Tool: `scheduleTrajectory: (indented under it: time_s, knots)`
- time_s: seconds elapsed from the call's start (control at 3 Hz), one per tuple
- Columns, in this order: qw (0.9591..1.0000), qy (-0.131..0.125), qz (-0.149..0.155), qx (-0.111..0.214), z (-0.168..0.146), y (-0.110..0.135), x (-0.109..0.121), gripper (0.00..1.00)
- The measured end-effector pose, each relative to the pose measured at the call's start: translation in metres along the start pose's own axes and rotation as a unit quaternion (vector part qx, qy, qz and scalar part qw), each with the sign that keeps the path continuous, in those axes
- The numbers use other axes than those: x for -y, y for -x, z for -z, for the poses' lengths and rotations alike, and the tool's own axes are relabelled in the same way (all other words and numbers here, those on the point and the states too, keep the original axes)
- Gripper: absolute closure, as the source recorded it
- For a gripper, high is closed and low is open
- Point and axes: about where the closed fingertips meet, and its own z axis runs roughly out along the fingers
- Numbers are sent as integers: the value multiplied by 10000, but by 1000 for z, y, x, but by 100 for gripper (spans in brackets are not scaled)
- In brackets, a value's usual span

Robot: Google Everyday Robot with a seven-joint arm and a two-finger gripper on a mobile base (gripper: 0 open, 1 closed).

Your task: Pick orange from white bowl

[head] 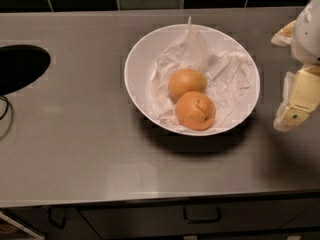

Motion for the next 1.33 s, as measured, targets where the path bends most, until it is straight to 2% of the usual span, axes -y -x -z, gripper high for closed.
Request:
scheduleTrajectory:
  time_s: [0.33, 0.67, 1.0, 1.33]
  knots:
    - [10000, 0, -1, 1, 0, 0, 0, 0]
    - [9997, 16, -169, 199, -3, 9, 4, 0]
    - [9976, -84, -379, 581, -9, 40, 11, 0]
    - [9927, -256, -695, 950, -15, 67, 21, 0]
